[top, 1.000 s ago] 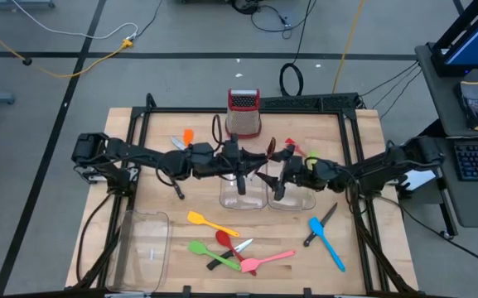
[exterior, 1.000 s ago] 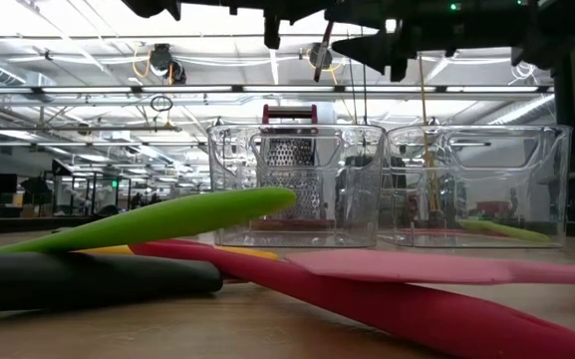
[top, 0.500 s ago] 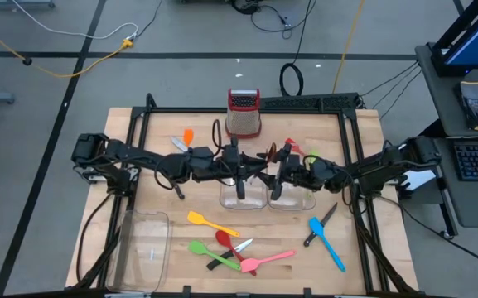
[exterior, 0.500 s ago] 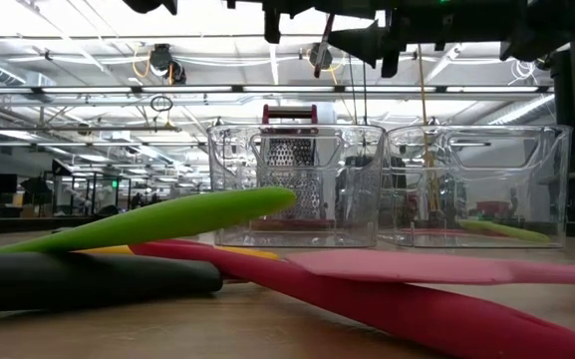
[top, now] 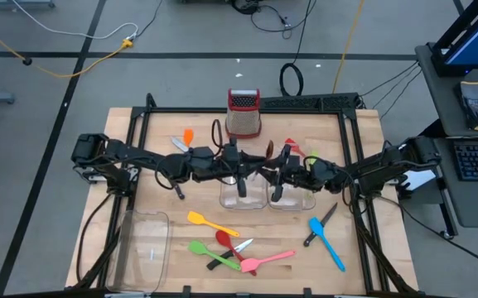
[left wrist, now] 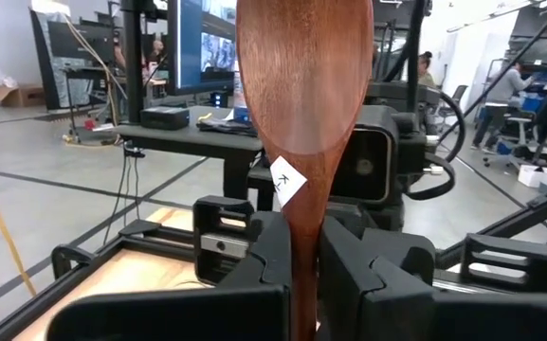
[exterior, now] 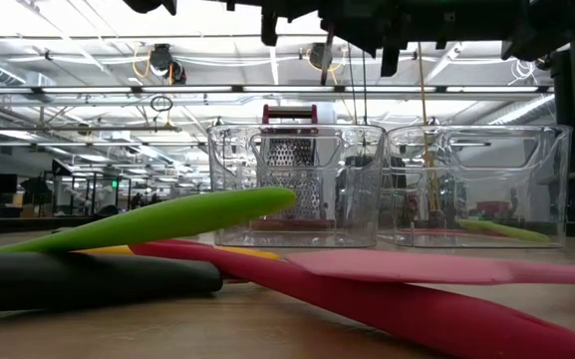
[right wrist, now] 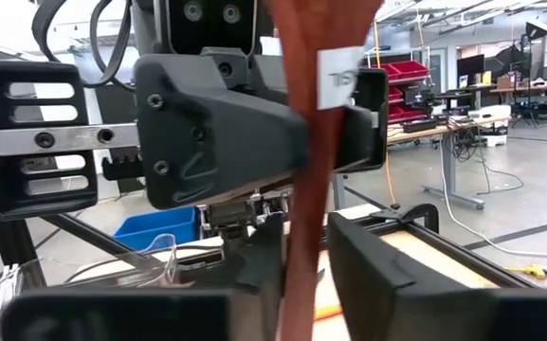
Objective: Pick & Place Kitchen Items
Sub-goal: Put the brown serving spoon into the right transparent bin
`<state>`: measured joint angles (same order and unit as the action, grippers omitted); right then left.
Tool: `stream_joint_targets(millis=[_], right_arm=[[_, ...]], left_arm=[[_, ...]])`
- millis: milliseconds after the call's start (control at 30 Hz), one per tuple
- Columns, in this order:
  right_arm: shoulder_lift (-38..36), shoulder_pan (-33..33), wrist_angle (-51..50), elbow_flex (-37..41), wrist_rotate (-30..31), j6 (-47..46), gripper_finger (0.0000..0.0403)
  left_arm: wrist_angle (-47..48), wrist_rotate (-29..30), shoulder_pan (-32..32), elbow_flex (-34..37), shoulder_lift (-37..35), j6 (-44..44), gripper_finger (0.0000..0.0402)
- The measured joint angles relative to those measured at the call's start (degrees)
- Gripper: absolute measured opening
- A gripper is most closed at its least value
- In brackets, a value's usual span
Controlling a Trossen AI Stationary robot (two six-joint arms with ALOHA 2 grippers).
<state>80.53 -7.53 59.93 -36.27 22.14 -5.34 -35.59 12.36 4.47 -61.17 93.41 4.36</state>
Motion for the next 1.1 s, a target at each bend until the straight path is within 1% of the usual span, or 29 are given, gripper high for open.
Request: stream_joint_targets(millis=[67,100,233,333,533,800,1000,1100], right_arm=[[0.0,0.0,-0.1,0.0,0.1,0.0,0.0032],[0.0,0.0,-0.1,0.0,0.1,0.1,0.0028],[0.0,0.0,-0.6,0.0,0.2,-0.4,0.0028],[0.0,0.0,-1.3,0.0,0.2,-0.9,0.0028],[0.0,0.0,-2.8,0.1,0.3,-1.9,0.0028],[-0.4,0.0,-3.7,0.1,0.7,-4.0,0.0028],[-3.7,0.0,-10.2,0.1,0.6,-6.1,0.0028],[-6.2,0.0,-14.3,0.1,0.5,-7.6,0.0028]], left_arm=[[0.4,0.1,0.0,0.0,0.0,-0.2,0.0016],[0.5,0.2,0.0,0.0,0.0,-0.2,0.0016],[1.3,0.1,0.0,0.0,0.0,-0.3,0.0017],[2.1,0.1,0.0,0.0,0.0,-0.2,0.0024],[3.3,0.0,-0.4,0.0,0.0,-1.1,0.0064],[4.6,4.2,-0.6,0.0,0.0,-4.8,0.0102],[6.0,4.6,-0.7,0.1,-0.8,-7.4,0.0116],[9.0,6.4,-0.7,0.1,-2.3,-7.6,0.0117]])
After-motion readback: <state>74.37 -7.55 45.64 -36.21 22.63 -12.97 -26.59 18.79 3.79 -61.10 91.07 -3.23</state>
